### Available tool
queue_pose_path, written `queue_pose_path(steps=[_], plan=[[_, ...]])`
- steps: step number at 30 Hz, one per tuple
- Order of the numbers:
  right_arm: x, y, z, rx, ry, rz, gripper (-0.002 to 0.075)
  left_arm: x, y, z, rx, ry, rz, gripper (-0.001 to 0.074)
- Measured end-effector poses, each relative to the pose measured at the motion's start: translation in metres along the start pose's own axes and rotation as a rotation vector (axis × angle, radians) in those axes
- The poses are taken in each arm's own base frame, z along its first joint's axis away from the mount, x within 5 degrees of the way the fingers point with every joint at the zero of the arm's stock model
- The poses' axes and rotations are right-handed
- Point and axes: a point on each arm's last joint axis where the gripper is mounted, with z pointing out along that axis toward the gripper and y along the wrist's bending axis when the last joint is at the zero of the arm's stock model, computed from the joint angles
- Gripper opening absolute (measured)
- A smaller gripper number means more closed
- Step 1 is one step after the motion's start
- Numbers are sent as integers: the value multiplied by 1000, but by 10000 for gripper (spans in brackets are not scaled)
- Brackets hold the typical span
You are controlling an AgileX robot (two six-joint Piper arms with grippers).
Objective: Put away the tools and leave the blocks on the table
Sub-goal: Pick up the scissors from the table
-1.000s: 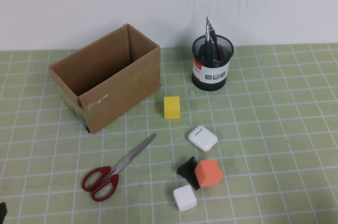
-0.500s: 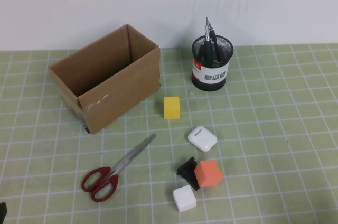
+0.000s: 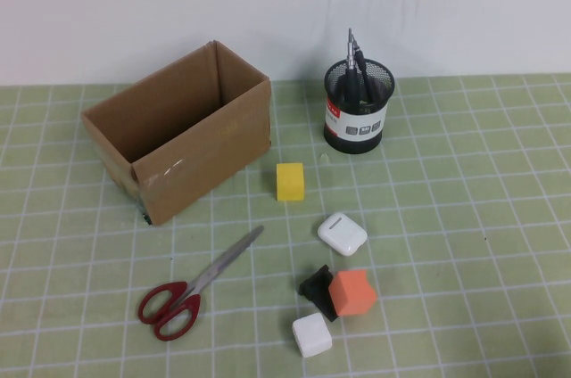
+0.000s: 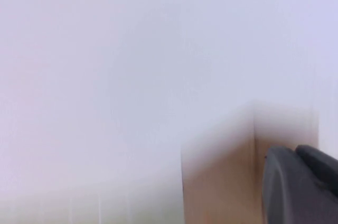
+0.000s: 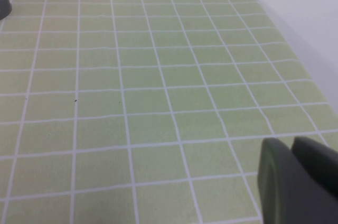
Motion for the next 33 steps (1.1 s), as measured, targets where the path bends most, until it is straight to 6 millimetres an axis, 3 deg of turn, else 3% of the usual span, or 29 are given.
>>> queue_pose_path(steps=[5, 8, 12, 18, 22, 24, 27, 33], plan=[[0, 0, 0, 0, 0, 0, -7, -47, 6, -14, -51, -550, -57, -4], [0, 0, 0, 0, 0, 0, -7, -66, 9, -29, -64, -821, -102, -4], [0, 0, 0, 0, 0, 0, -7, -90, 12, -40, -76, -947, -127, -4], [0, 0, 0, 0, 0, 0, -7, -150, 17, -43, -99, -870, -49, -4], [0, 0, 0, 0, 0, 0, -7, -179, 19, -21, -89, -750, -36, -4], [0, 0, 0, 0, 0, 0, -7, -180, 19, 1, -61, -609, -71, -4], [0, 0, 0, 0, 0, 0, -7, -167, 17, 30, -38, -417, -99, -4], [0, 0, 0, -1, 0, 2, -7, -145, 14, 67, -11, -206, -232, -4]])
